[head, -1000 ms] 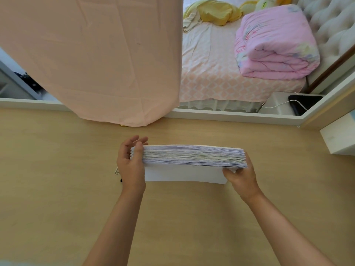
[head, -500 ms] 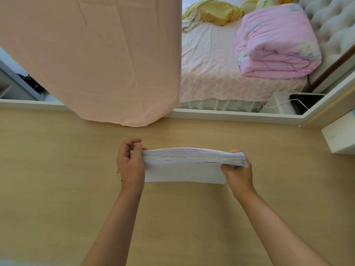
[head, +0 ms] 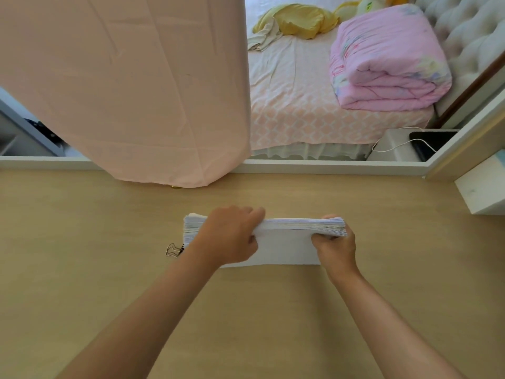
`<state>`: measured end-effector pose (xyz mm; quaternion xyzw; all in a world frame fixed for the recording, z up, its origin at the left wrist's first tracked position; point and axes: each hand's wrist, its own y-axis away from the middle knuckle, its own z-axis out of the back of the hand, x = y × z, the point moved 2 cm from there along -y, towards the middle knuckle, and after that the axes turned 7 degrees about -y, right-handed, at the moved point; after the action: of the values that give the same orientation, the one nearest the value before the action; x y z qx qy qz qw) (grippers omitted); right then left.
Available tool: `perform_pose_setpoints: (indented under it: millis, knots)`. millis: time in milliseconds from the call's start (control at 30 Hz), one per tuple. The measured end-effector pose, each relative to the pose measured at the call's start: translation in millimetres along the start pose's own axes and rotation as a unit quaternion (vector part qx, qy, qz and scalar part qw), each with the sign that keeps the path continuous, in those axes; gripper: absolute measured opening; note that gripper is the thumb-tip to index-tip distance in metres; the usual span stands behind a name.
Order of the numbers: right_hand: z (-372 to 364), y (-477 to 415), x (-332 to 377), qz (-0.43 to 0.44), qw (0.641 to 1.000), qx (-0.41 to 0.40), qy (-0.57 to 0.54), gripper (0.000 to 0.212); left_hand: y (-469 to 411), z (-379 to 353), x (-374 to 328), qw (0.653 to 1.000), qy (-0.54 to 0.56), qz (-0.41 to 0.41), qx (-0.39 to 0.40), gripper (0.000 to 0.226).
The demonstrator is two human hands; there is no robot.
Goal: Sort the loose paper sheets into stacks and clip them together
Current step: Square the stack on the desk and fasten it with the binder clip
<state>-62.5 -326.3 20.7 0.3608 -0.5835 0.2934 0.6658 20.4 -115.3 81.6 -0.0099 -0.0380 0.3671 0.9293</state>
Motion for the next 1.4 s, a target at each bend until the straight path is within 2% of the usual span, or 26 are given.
perform_pose_setpoints:
  millis: [100, 200, 267, 300, 333, 367, 400, 433, 500, 567, 600, 700, 833, 967, 1033, 1100, 1200, 1300, 1400]
  knots:
    - [0, -1, 2, 0.0, 1.0, 0.001, 0.003, 0.022, 21, -4, 20, 0.999, -0.02, -0.014, -0.02, 0.022]
    - [5, -4, 1, -0.009, 0.999, 0.029, 0.02, 0.03, 21, -4, 23, 0.998, -0.043, -0.05, 0.005, 0.018]
    - [14, 0, 13, 0.048, 0.997, 0.015, 0.057, 0.05, 18, -6, 24, 0.997, -0.046, -0.057, 0.008, 0.019]
    - [19, 4, 26, 0.124, 0.988, -0.016, 0.093, 0.059, 17, -6, 24, 0.997, -0.044, -0.056, 0.011, 0.021]
    - [21, 9, 45, 0.23, 0.962, -0.031, 0.143, 0.065, 16, -6, 25, 0.998, -0.041, -0.054, 0.015, 0.022]
    - [16, 14, 65, 0.337, 0.921, -0.006, 0.198, 0.065, 16, -6, 25, 0.998, -0.038, -0.053, 0.018, 0.023]
    - [3, 20, 84, 0.41, 0.874, 0.056, 0.256, 0.063, 15, -6, 26, 0.998, -0.037, -0.055, 0.02, 0.025]
    - [-15, 24, 95, 0.438, 0.831, 0.134, 0.317, 0.062, 14, -5, 26, 0.997, -0.033, -0.059, 0.024, 0.026]
    - [-53, 23, 97, 0.384, 0.75, 0.263, 0.47, 0.061, 14, -5, 27, 0.997, -0.023, -0.069, 0.029, 0.028]
    - [-75, 13, 85, 0.276, 0.676, 0.313, 0.608, 0.052, 14, -5, 28, 0.997, -0.018, -0.073, 0.019, 0.026]
    - [-79, 7, 82, 0.248, 0.656, 0.322, 0.636, 0.044, 15, -4, 29, 0.997, -0.019, -0.072, 0.011, 0.024]
    - [-78, -2, 82, 0.258, 0.668, 0.329, 0.615, 0.031, 22, -5, 41, 0.997, -0.016, -0.076, -0.019, 0.015]
    - [-81, -1, 82, 0.277, 0.676, 0.327, 0.6, 0.03, 51, -7, 82, 0.999, -0.008, -0.042, -0.007, 0.011]
    - [-83, -4, 82, 0.275, 0.667, 0.313, 0.618, 0.031, 93, -30, 132, 0.995, 0.007, 0.088, 0.039, 0.003]
    - [-83, -4, 81, 0.283, 0.658, 0.302, 0.629, 0.034, 113, -56, 141, 0.978, 0.083, 0.18, 0.059, 0.027]
    - [-83, -5, 81, 0.285, 0.652, 0.295, 0.638, 0.037, 128, -91, 131, 0.963, 0.134, 0.216, 0.093, 0.046]
    - [-85, -6, 80, 0.278, 0.656, 0.289, 0.639, 0.037, 137, -134, 105, 0.941, 0.149, 0.265, 0.151, 0.058]
    - [-87, -11, 79, 0.276, 0.662, 0.279, 0.638, 0.037, 144, -149, 93, 0.935, 0.185, 0.28, 0.11, 0.054]
    - [-88, -15, 78, 0.273, 0.664, 0.276, 0.639, 0.038, 158, -150, 72, 0.954, 0.214, 0.203, 0.056, 0.052]
